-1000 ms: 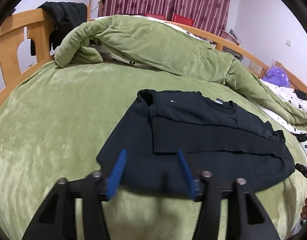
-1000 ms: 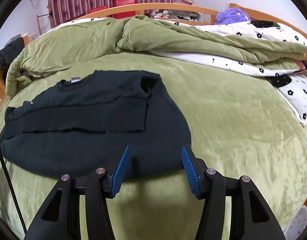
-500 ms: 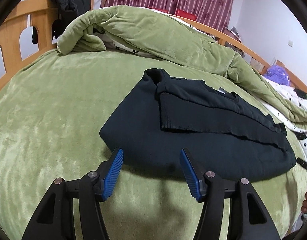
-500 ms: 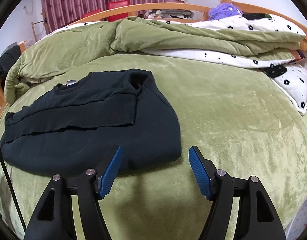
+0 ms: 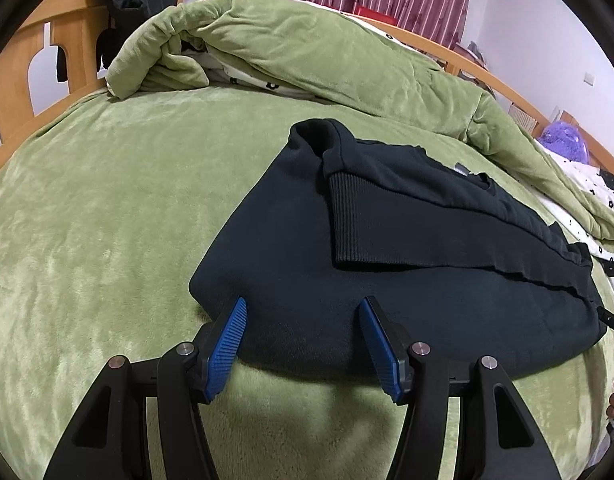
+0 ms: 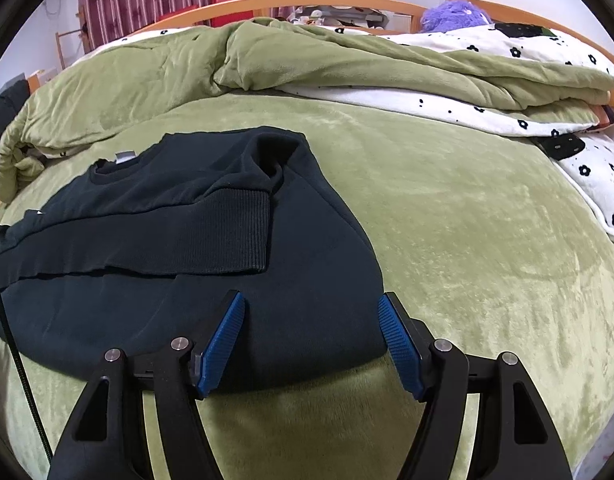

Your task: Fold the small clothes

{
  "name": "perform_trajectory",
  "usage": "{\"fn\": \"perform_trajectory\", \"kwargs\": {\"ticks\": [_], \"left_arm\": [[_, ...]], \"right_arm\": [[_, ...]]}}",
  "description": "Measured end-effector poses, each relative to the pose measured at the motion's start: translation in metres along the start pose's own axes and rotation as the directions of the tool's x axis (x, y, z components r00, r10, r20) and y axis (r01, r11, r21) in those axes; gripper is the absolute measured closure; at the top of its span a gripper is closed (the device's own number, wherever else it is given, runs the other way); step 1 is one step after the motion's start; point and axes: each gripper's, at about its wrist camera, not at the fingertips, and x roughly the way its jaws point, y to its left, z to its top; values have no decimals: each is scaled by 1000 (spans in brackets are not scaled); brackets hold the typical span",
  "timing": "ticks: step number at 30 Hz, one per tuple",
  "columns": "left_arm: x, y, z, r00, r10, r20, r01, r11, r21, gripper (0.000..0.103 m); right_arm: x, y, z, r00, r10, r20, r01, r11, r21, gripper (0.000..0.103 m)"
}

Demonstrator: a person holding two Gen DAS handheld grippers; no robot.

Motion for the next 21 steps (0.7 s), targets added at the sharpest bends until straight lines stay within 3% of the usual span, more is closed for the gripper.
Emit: {"fn": "perform_trajectory", "kwargs": {"ticks": [12, 19, 21], "left_arm": [[12, 4, 5, 999, -21, -27, 20, 1000, -16, 44], [22, 6, 6, 998, -45, -43, 42, 998, -54, 44], [22, 6, 6, 998, -42, -36, 40, 998, -54, 50]], "right_arm": [[21, -6, -1, 999, -22, -34, 24, 999, 40, 27], [40, -13, -5, 996, 53, -70, -44, 991, 125, 26], [42, -13, -6, 996, 63, -68, -54, 990, 130, 27]]}}
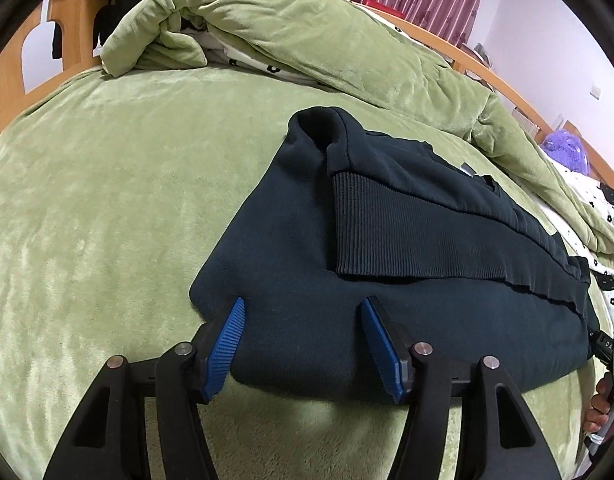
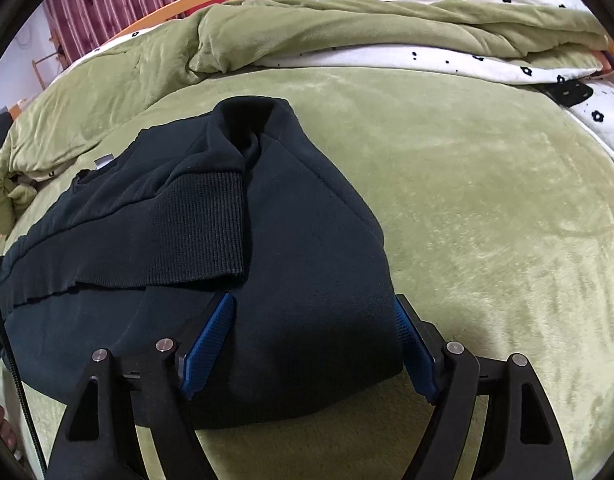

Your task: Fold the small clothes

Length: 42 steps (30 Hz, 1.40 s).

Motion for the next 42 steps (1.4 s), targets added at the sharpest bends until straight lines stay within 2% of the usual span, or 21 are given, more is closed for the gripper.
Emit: {"fn": "perform_trajectory", "kwargs": {"ticks": [1, 3, 5, 7, 10, 12, 24, 31, 37, 42], "left_arm": [[0, 0, 0, 1000, 9, 5, -9, 1000, 1, 52], [-2, 1, 0, 1000, 14, 12, -14, 1000, -6, 64], [-3, 3, 0, 1000, 6, 12, -5, 1000, -19, 71], [-6, 7, 2, 1000, -14, 17, 15, 999, -45, 78], [-14, 12, 2, 999, -32, 41, 35, 997, -75, 96], [-19, 11, 1, 998, -42, 49, 45, 996, -76, 96], [-58, 11, -21, 995, -56, 83, 60, 997, -47, 97], [-83, 14, -41, 994, -59, 97, 63, 997, -40, 97], [-93, 9, -47, 994, -45, 103, 46, 999, -10, 96], [-88, 13, -46, 995, -52, 87, 54, 998, -24, 94]], "right_arm": [[0, 1, 0, 1000, 4, 1, -4, 1000, -4, 32], [-2, 6, -1, 1000, 29, 1, -29, 999, -13, 43], [-4, 12, -2, 999, 34, 9, -34, 999, -42, 52], [-7, 16, -3, 999, 42, 21, -40, 997, -71, 66], [-12, 19, -4, 998, 51, 33, -48, 995, -89, 75], [-15, 17, -3, 997, 62, 35, -59, 996, -72, 78], [-59, 12, -17, 990, 122, 75, -117, 991, -62, 81], [-86, 6, -46, 988, 135, 70, -132, 990, -48, 82], [-109, 2, -64, 988, 132, 77, -127, 990, -58, 82], [-106, 1, -72, 993, 97, 61, -93, 993, -77, 79]]}}
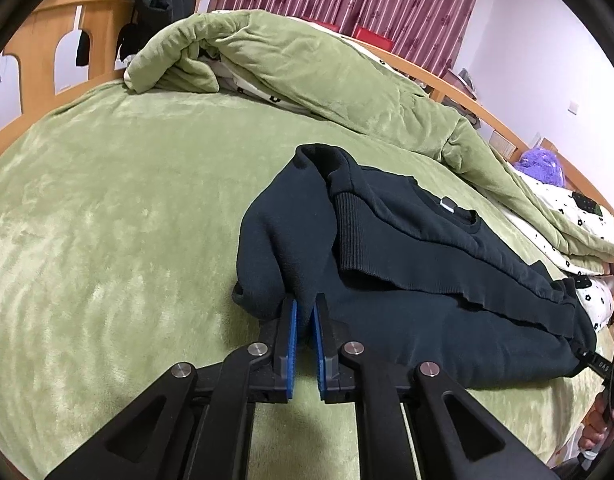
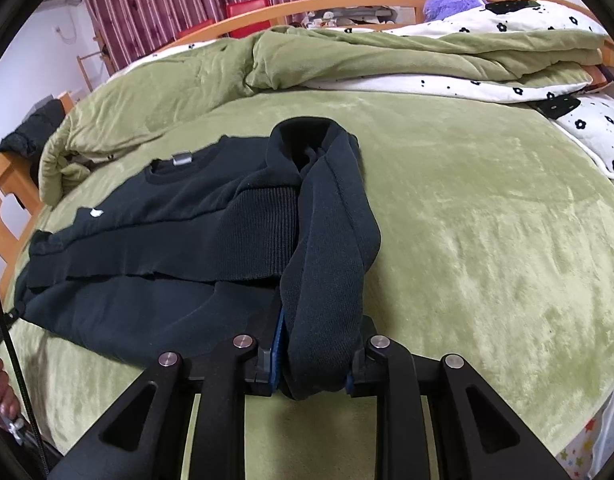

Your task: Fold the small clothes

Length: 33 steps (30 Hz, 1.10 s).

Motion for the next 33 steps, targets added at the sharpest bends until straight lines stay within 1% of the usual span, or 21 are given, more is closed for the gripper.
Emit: {"fn": "perform_trajectory", "kwargs": {"ticks": [1, 2, 3, 4, 5, 6, 8, 10, 13, 15, 18, 22, 26, 28, 29, 30, 31, 33], "left_arm": [[3, 2, 1, 1000, 14, -6, -14, 1000, -5, 93], [4, 2, 1, 1000, 18, -8, -18, 1000, -6, 88], [6, 3, 0, 1000, 18, -10, -18, 1000, -4, 79], [8, 3, 0, 1000, 18, -11, -18, 1000, -3, 75], [10, 3, 0, 1000, 17, -12, -17, 1000, -4, 67], [13, 3, 0, 1000, 12, -15, -12, 1000, -4, 63], [18, 0, 0, 1000, 4, -25, -4, 1000, -2, 60], [27, -3, 1, 999, 8, -32, -8, 1000, 2, 56], [37, -3, 1, 999, 19, -48, -19, 1000, -2, 52], [44, -3, 1, 998, 23, -58, -23, 1000, -10, 51], [54, -3, 3, 997, 24, -69, -25, 1000, -12, 49], [65, -5, 6, 996, 41, -76, -41, 999, 6, 47], [73, -3, 9, 996, 44, -76, -45, 999, -2, 47], [73, -4, 9, 996, 64, -69, -64, 998, 1, 58], [72, -5, 8, 995, 79, -64, -78, 997, 10, 67], [70, -6, 8, 995, 79, -59, -78, 997, 17, 74], [68, -7, 8, 996, 76, -54, -75, 997, 21, 76], [63, -7, 8, 997, 69, -44, -68, 997, 25, 83]], "right_arm": [[2, 0, 0, 1000, -8, -5, 8, 1000, -4, 78], [3, 0, 1, 1000, -14, -8, 13, 1000, -5, 76], [4, -1, 1, 1000, -21, -9, 21, 1000, -2, 73], [5, -2, 2, 1000, -25, -9, 25, 1000, 0, 70], [5, -3, 2, 1000, -27, -10, 28, 1000, 3, 69], [7, -4, 2, 999, -33, -11, 33, 999, 8, 68], [9, -5, 2, 999, -37, -14, 37, 999, 13, 66], [14, -5, 2, 999, -49, -23, 49, 999, 13, 57], [22, -3, 4, 997, -67, -34, 67, 998, 5, 48], [28, -1, 5, 996, -84, -42, 85, 996, 1, 44], [38, -2, 8, 994, -96, -57, 96, 995, 10, 42], [51, -3, 12, 993, -93, -70, 95, 995, 27, 41], [62, -5, 15, 994, -80, -80, 84, 995, 45, 40], [66, -8, 16, 994, -67, -86, 73, 995, 62, 41], [66, -8, 16, 994, -61, -88, 67, 996, 66, 42], [66, -8, 15, 995, -54, -89, 60, 996, 67, 51], [65, -6, 15, 995, -35, -90, 41, 997, 59, 66], [59, 0, 15, 996, -38, -75, 41, 999, 26, 78]]}}
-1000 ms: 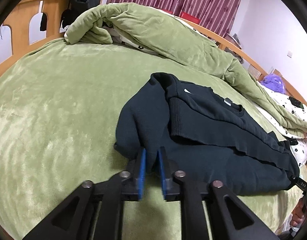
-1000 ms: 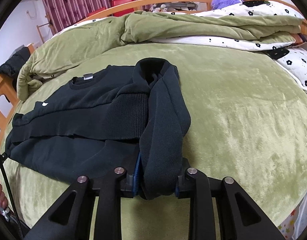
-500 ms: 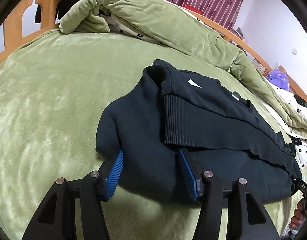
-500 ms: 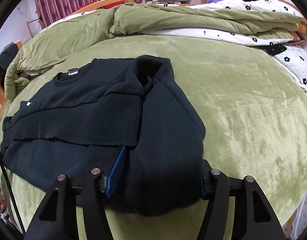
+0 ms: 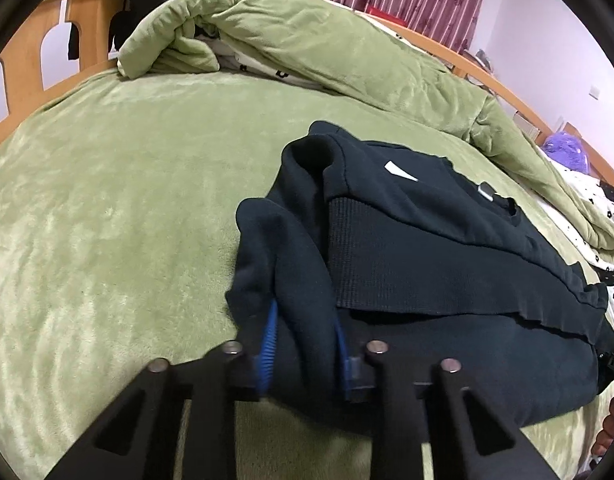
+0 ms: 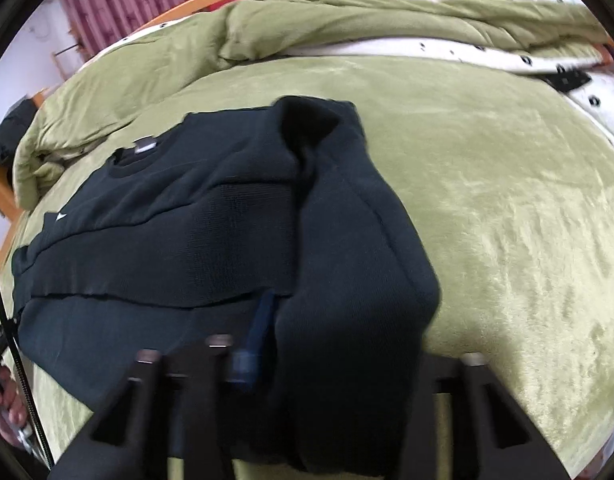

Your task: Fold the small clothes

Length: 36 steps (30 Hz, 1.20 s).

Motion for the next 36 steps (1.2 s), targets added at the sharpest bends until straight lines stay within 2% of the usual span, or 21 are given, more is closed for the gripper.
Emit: {"fn": "perform_trajectory", "kwargs": {"ticks": [3, 8, 16, 22, 28, 36], "left_arm": [[-12, -1, -3, 1000, -4, 14, 3, 1000, 8, 86], [-37, 1, -12, 1000, -3, 24, 2, 1000, 28, 89], [-74, 1, -40, 1000, -5, 25, 4, 998, 58, 89], [-80, 2, -41, 999, -19, 31, 17, 998, 60, 88], [-80, 5, -41, 1000, -16, 17, 15, 999, 35, 82], [-92, 0, -42, 999, 23, 31, -25, 998, 63, 71]], "right_arm": [[-7, -1, -2, 1000, 10, 11, -10, 1000, 7, 84], [-26, -9, -7, 997, 79, 19, -80, 996, 45, 85], [-48, -5, -27, 999, 37, -4, -37, 999, -5, 86], [-64, -10, -41, 1000, 27, -9, -27, 1000, -13, 85], [-68, -7, -46, 999, -33, -5, 33, 999, -43, 78], [-86, -1, -50, 998, -53, 36, 55, 997, -62, 78]]}}
